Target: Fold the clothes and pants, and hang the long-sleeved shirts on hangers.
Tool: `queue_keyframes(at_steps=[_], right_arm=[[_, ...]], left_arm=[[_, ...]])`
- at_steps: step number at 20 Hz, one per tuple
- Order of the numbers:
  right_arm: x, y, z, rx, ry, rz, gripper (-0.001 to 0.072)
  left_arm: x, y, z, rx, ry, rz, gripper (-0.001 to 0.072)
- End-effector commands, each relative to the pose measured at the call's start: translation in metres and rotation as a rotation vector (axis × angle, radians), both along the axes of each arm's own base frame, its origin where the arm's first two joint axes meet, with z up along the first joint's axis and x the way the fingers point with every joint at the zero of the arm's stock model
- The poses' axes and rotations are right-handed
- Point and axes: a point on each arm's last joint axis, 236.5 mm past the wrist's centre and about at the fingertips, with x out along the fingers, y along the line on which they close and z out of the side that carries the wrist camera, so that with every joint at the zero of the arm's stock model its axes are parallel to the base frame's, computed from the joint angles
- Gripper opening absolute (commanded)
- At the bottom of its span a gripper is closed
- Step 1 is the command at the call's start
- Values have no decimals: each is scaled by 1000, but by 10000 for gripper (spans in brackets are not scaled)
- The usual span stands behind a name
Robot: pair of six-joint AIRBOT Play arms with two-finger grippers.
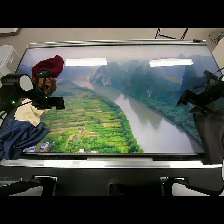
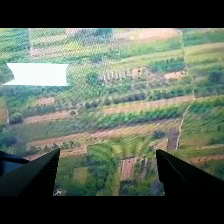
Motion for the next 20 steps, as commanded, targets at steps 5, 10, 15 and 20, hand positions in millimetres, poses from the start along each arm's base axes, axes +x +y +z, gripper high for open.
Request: queue_keyframes(at_steps=[5,10,15,20], right_arm=[[0,0,0,0,0,1,672],[0,0,0,1,1,2,672],[9,-1,1,-1,-32,-36,672],[44,-12,7,-36,-182,-69,673]], left_arm=[[0,0,0,1,0,-1,698],[0,0,0,1,0,-1,698],[7,-1,1,-2,-29,0,697],[34,-17,10,-63,-152,5,697]])
